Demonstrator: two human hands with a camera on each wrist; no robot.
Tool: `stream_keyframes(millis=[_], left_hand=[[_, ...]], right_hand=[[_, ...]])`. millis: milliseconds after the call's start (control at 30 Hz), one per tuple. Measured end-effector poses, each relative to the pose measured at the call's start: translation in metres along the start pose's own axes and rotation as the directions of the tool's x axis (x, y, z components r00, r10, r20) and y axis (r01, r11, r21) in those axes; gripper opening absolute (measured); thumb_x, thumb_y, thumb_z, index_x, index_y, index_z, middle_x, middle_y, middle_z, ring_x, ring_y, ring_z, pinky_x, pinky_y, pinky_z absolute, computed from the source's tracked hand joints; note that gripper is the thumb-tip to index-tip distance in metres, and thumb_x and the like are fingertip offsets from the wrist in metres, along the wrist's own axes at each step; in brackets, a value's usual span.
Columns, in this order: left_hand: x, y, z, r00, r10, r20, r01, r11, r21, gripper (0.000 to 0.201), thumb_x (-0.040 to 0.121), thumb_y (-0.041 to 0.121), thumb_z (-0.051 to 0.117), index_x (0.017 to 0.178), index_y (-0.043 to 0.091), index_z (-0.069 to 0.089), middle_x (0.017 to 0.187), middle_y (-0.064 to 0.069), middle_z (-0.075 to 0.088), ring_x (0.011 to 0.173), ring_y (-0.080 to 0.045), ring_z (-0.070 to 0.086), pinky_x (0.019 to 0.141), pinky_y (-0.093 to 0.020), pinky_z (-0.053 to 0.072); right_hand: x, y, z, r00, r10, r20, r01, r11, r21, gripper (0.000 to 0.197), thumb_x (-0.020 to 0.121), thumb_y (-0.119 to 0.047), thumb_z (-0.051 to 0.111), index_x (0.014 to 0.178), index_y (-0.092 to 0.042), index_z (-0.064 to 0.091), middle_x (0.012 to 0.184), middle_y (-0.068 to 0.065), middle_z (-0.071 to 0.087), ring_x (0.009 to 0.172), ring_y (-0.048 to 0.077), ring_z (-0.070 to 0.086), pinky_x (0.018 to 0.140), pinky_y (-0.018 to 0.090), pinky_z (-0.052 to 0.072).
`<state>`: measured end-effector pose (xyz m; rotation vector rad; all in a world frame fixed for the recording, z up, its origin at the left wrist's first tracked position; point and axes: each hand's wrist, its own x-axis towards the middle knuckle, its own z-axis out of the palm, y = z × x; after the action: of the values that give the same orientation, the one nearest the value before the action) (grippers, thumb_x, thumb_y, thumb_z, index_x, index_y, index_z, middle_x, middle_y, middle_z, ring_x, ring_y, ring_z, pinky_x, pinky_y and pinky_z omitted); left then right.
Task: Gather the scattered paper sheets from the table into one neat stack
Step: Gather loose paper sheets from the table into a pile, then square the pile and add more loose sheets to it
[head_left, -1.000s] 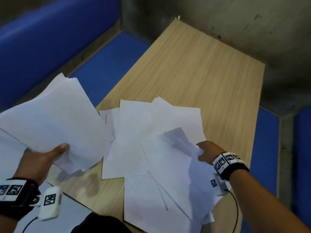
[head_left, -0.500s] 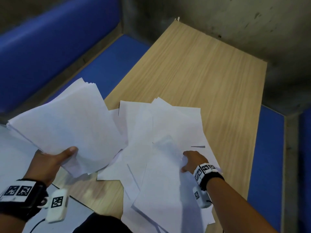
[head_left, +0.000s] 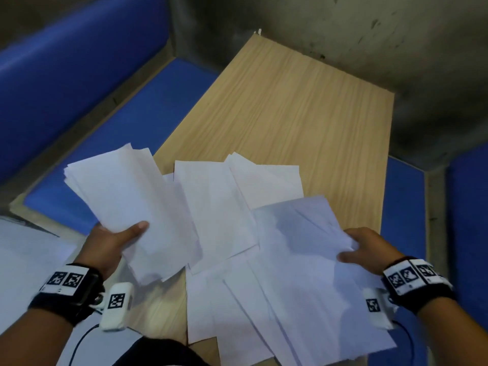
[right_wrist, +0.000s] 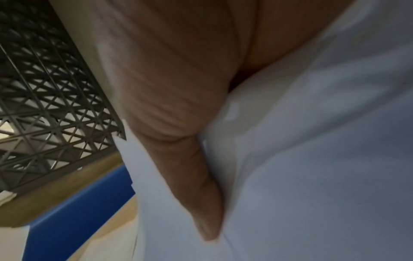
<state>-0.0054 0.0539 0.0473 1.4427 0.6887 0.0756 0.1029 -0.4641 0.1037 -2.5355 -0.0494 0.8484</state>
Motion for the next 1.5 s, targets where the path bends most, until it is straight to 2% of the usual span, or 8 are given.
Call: stream_keyframes(millis=[300, 467, 567, 767, 900, 1300, 1400, 1500], left_hand=[[0.003, -0.002, 0.055, 0.962, -0.134, 0.238, 0.177, 0.969, -0.17, 0.038, 0.084, 0.0, 0.071, 0.121, 0.008, 0.067, 0.112, -0.009, 0.077, 0.101, -0.026, 0.074, 0.088, -0.043, 0.055], [0.004, -0.029, 0.064, 0.891, -0.27, 0.366, 0.346, 0.924, -0.162, 0.063, 0.065, 0.006, 0.083, 0.125, 0.004, 0.064, 0.12, -0.022, 0.072, 0.106, -0.041, 0.07, 0.091, -0.054, 0.054], [0.0, -0.055, 0.072, 0.843, -0.377, 0.383, 0.43, 0.901, -0.059, 0.065, 0.063, 0.005, 0.086, 0.124, 0.003, 0.064, 0.114, -0.023, 0.074, 0.097, -0.038, 0.073, 0.077, -0.045, 0.06], [-0.013, -0.085, 0.078, 0.846, -0.406, 0.346, 0.269, 0.885, 0.381, 0.058, 0.077, 0.028, 0.083, 0.13, 0.015, 0.062, 0.105, -0.003, 0.076, 0.096, -0.021, 0.071, 0.084, -0.033, 0.055], [-0.017, -0.074, 0.075, 0.767, -0.55, 0.329, 0.531, 0.833, 0.155, 0.067, 0.082, 0.077, 0.051, 0.123, 0.027, 0.066, 0.119, -0.003, 0.073, 0.111, -0.024, 0.067, 0.098, -0.042, 0.051], [-0.03, -0.089, 0.067, 0.78, -0.513, 0.357, 0.376, 0.842, 0.388, 0.07, 0.062, 0.036, 0.096, 0.121, 0.009, 0.067, 0.111, 0.001, 0.078, 0.098, -0.012, 0.073, 0.106, -0.049, 0.047], [-0.035, -0.088, 0.069, 0.789, -0.501, 0.356, 0.361, 0.847, 0.39, 0.062, 0.059, 0.034, 0.096, 0.11, 0.01, 0.071, 0.096, -0.004, 0.079, 0.072, -0.009, 0.074, 0.083, -0.045, 0.058], [-0.036, -0.079, 0.066, 0.809, -0.442, 0.387, 0.273, 0.867, 0.418, 0.068, 0.053, 0.038, 0.098, 0.112, 0.019, 0.07, 0.104, -0.003, 0.079, 0.099, -0.021, 0.074, 0.097, -0.046, 0.055]], right_hand=[[-0.078, 0.036, -0.078, 0.941, 0.098, -0.324, -0.015, 0.968, 0.25, 0.023, 0.068, -0.008, 0.086, 0.083, -0.022, 0.076, 0.077, -0.017, 0.077, 0.061, -0.007, 0.066, 0.057, 0.015, 0.054], [-0.112, 0.062, -0.097, 0.862, 0.212, -0.461, 0.037, 0.88, 0.474, 0.048, 0.055, -0.035, 0.09, 0.1, -0.027, 0.074, 0.088, -0.004, 0.079, 0.079, 0.02, 0.076, 0.065, 0.049, 0.061], [-0.108, 0.044, -0.08, 0.848, 0.241, -0.472, 0.136, 0.762, 0.633, 0.034, 0.059, -0.022, 0.084, 0.092, -0.017, 0.075, 0.087, -0.004, 0.078, 0.068, 0.012, 0.073, 0.059, 0.028, 0.061], [-0.049, -0.004, 0.024, 0.926, 0.176, -0.333, 0.155, 0.627, 0.764, 0.038, 0.064, -0.007, 0.083, 0.099, -0.011, 0.07, 0.086, -0.005, 0.079, 0.076, 0.01, 0.074, 0.063, 0.021, 0.059], [-0.009, -0.02, 0.106, 0.977, 0.136, -0.165, 0.029, 0.681, 0.731, 0.042, 0.073, -0.003, 0.082, 0.113, -0.009, 0.067, 0.092, -0.011, 0.075, 0.077, 0.001, 0.072, 0.058, 0.011, 0.053], [0.022, -0.061, 0.198, 0.982, 0.143, 0.12, -0.186, 0.704, 0.686, 0.079, 0.08, -0.048, 0.073, 0.144, -0.016, 0.04, 0.127, -0.009, 0.05, 0.127, 0.021, 0.05, 0.103, 0.031, 0.037], [0.019, -0.066, 0.208, 0.985, 0.145, 0.098, -0.171, 0.678, 0.715, 0.093, 0.053, -0.063, 0.083, 0.129, -0.017, 0.057, 0.12, -0.007, 0.066, 0.113, 0.02, 0.063, 0.095, 0.031, 0.049], [0.011, -0.061, 0.206, 0.991, 0.135, 0.013, -0.1, 0.661, 0.743, 0.054, 0.059, -0.04, 0.091, 0.103, -0.018, 0.068, 0.1, -0.003, 0.074, 0.102, 0.024, 0.069, 0.074, 0.021, 0.054]])
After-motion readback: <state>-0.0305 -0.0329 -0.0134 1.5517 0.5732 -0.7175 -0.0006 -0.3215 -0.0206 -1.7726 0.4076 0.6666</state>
